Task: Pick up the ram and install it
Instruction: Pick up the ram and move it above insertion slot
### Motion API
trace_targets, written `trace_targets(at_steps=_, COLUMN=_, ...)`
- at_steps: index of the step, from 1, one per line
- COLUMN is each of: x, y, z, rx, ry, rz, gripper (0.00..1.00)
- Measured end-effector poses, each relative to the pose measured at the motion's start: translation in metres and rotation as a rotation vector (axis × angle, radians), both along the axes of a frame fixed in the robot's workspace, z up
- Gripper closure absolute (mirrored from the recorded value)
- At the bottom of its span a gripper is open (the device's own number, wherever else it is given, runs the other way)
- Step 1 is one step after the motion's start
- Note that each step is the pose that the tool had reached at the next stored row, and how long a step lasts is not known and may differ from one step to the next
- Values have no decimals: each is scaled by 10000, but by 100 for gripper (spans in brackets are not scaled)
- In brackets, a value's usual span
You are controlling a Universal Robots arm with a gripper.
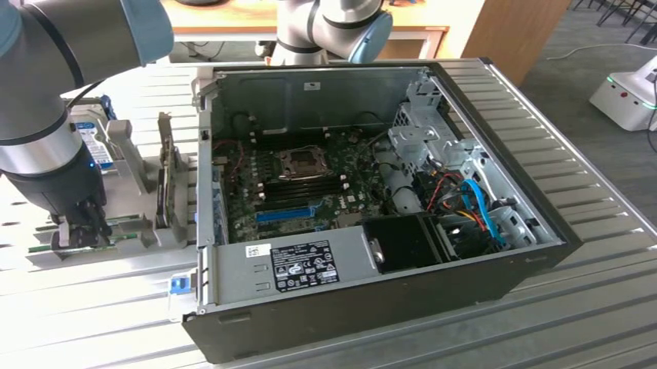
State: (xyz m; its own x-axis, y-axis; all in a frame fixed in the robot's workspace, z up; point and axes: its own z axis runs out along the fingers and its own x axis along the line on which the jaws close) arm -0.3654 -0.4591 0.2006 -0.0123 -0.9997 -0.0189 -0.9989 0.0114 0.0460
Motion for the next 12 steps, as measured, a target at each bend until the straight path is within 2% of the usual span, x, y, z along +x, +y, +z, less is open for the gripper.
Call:
trace_targets(at_steps=3, x=0, y=0, z=0, rx=0, ry=0, rz=-1, gripper=79)
trace_targets(at_steps=4, x=0, y=0, z=0, rx=-1, ry=0, rz=0, gripper=85)
trace_targets(at_steps=6, x=0, y=0, z=0, rx=0, ry=1, rz=0, gripper=88)
trace_targets(at_steps=12, x=0, y=0, z=0, rx=0, ry=0, rz=0, gripper=88)
